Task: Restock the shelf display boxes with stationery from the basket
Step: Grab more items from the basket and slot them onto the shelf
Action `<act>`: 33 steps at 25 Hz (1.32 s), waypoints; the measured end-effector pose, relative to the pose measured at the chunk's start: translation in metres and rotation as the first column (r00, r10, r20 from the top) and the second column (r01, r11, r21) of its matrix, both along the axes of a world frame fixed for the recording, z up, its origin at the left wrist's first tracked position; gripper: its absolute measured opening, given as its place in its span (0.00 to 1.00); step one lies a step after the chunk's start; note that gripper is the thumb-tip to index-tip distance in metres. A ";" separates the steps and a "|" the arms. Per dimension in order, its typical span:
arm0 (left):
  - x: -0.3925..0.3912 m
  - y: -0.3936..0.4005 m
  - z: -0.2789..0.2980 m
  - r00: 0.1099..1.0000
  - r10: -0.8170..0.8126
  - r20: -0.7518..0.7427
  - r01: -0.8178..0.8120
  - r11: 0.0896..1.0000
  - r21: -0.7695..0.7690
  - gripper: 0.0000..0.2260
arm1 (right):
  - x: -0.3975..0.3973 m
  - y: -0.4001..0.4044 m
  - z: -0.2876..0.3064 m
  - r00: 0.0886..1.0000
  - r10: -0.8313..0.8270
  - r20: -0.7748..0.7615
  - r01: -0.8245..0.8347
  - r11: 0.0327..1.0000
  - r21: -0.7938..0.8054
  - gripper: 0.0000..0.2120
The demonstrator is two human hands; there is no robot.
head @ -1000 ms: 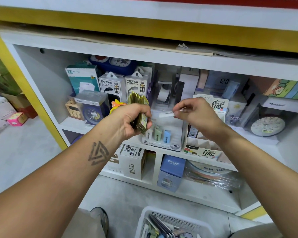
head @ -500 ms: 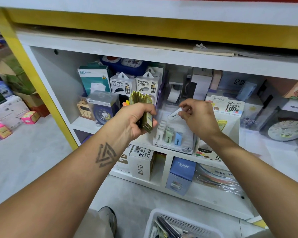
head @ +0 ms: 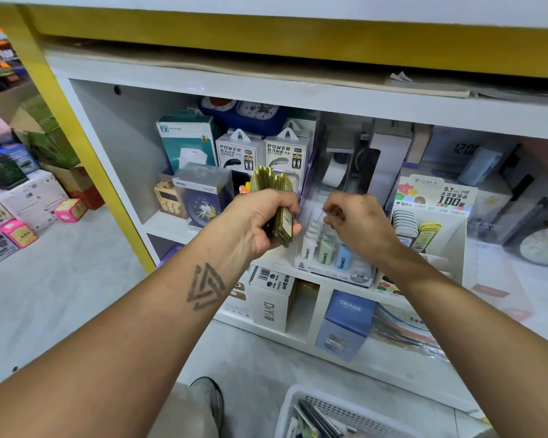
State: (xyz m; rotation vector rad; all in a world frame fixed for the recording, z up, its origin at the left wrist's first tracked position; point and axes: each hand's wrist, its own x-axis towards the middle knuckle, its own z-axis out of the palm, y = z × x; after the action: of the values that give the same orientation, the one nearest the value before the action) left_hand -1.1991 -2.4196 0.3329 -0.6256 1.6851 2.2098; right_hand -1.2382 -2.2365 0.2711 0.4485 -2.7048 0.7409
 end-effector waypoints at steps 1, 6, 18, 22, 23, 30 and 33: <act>0.000 0.000 0.000 1.000 -0.002 0.001 0.002 1.000 -0.001 0.08 | 0.000 -0.001 0.000 1.000 0.009 -0.001 -0.009 1.000 0.027 0.05; 0.000 0.002 0.000 0.999 -0.044 0.008 0.044 0.999 -0.007 0.08 | 0.003 -0.003 0.002 0.993 0.004 0.120 -0.033 0.968 0.247 0.22; 0.022 0.067 0.004 0.914 -0.397 -0.082 0.405 0.907 0.120 0.10 | 0.052 0.056 0.060 0.881 0.288 0.375 0.165 0.557 -0.814 0.11; 0.028 0.098 0.010 0.906 -0.405 -0.126 0.422 0.890 0.173 0.07 | 0.067 0.101 0.066 0.927 0.164 0.336 0.191 0.566 -0.802 0.08; 0.029 0.105 0.011 0.914 -0.385 -0.131 0.403 0.900 0.165 0.06 | 0.068 0.110 0.067 0.939 0.114 0.325 0.210 0.557 -0.804 0.04; 0.025 0.120 0.007 0.966 -0.223 -0.135 0.240 0.961 0.135 0.05 | 0.065 0.165 0.060 0.969 -0.244 0.036 0.241 0.908 -0.343 0.07; 0.023 0.122 0.004 0.962 -0.238 -0.133 0.255 0.959 0.124 0.07 | 0.065 0.160 0.049 0.984 -0.168 -0.064 0.162 0.983 -0.087 0.05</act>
State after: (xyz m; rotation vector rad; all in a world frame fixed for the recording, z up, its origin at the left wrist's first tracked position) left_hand -1.1763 -2.2979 0.3366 -0.2393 1.5485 2.1939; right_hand -1.1734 -2.0762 0.3205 0.2229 -2.5964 0.7703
